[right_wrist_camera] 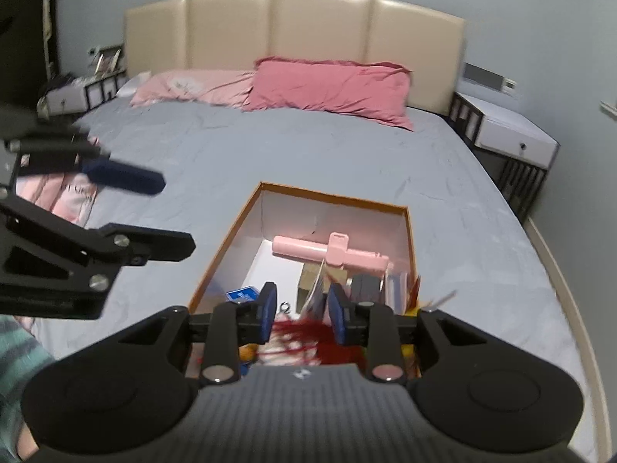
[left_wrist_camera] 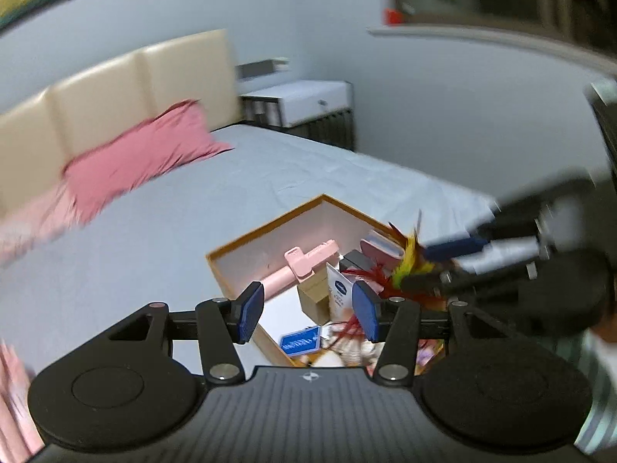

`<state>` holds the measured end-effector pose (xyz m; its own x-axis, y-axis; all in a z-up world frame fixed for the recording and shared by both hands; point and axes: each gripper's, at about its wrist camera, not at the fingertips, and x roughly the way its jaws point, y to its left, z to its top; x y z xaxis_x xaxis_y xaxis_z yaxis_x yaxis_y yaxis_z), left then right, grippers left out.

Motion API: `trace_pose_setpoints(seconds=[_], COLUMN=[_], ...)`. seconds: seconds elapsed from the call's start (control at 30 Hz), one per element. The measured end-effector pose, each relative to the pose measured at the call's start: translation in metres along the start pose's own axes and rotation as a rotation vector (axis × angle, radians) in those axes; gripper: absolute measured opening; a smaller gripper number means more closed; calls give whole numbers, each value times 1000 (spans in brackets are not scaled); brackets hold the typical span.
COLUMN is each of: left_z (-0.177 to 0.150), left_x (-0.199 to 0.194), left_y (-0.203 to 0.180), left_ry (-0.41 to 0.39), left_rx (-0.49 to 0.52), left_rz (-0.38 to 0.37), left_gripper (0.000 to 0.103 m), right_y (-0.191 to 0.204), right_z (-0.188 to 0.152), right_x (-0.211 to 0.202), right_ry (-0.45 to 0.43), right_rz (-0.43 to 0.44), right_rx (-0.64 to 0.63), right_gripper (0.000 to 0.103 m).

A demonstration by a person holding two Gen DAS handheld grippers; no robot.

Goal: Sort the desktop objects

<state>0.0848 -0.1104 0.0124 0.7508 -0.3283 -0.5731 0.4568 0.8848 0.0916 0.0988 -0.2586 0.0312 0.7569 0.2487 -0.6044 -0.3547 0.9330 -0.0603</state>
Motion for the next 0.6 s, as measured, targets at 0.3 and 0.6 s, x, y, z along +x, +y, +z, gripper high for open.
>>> trace_pose_setpoints(seconds=[0.3, 0.6], left_z=[-43, -70], left_x=[8, 26], left_y=[0, -14], left_ry=[23, 84], left_rx=[-206, -214], left_rz=[69, 138], left_gripper=[60, 69], right_y=[11, 10], right_z=[-52, -74], right_x=[2, 19], right_ry=[-22, -12], right_rz=[-86, -70], right_rx=[79, 119], right_gripper=[34, 36])
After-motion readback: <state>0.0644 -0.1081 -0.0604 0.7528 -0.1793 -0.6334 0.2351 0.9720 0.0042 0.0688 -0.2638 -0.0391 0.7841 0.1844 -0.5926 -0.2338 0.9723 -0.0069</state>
